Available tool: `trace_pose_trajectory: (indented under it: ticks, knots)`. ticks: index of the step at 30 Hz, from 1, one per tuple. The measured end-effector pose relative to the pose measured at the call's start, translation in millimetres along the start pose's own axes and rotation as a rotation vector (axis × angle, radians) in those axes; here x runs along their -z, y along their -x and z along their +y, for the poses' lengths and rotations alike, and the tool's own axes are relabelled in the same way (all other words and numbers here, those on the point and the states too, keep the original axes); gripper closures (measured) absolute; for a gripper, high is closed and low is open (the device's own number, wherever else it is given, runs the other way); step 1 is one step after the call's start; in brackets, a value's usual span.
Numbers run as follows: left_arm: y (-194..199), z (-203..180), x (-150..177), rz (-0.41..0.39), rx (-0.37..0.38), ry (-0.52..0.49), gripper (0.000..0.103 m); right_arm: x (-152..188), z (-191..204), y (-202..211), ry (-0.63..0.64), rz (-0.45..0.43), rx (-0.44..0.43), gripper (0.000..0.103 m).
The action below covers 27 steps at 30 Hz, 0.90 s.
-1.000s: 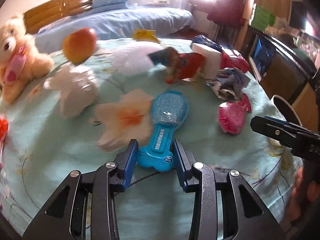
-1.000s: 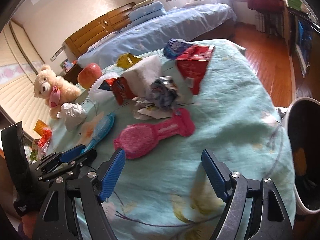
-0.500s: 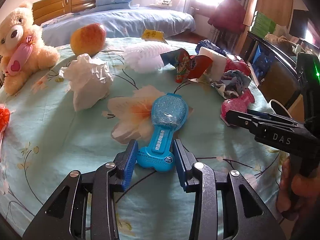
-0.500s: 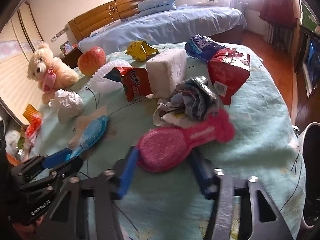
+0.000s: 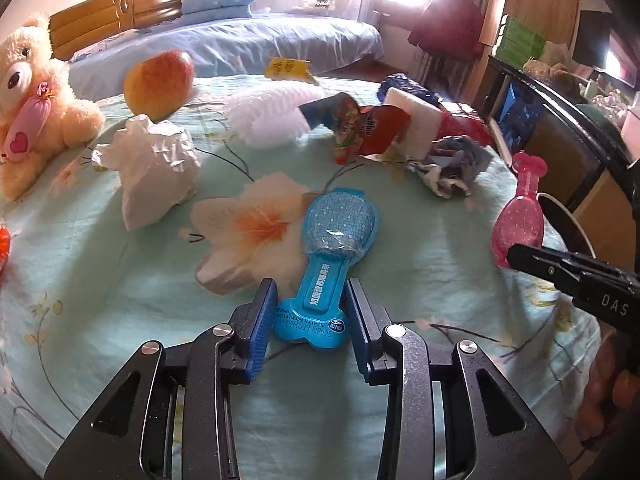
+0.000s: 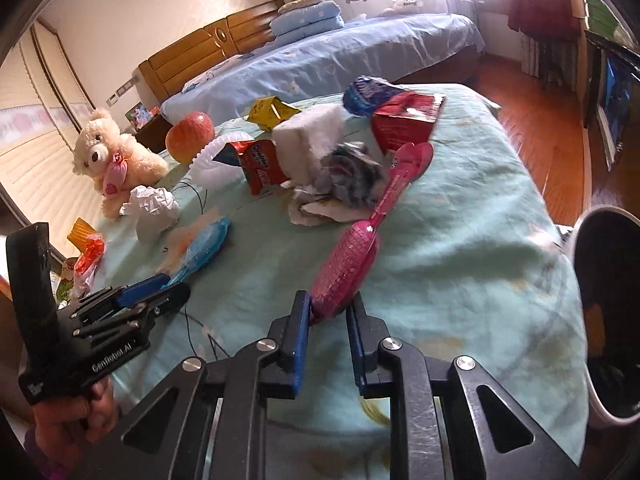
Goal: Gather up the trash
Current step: 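Carry both brushes over the bin and open both tools to drop them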
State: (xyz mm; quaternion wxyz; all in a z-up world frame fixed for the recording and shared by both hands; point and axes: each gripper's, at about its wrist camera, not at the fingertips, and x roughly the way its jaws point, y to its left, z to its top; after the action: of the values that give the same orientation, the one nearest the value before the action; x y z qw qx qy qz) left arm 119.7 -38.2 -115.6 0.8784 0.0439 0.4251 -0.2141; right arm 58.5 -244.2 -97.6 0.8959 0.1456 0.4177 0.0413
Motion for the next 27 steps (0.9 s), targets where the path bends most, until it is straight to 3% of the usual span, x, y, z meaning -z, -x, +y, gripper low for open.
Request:
trace_pose_trajectory:
  ticks: [13, 27]
  knots:
    - [10, -71, 7, -0.017, 0.127, -0.089, 0.070, 19, -34, 40, -0.062, -0.047, 0.018, 0.085]
    - [15, -157, -4, -0.035, 0.203, -0.236, 0.070, 32, -89, 88, -0.159, -0.121, 0.088, 0.085]
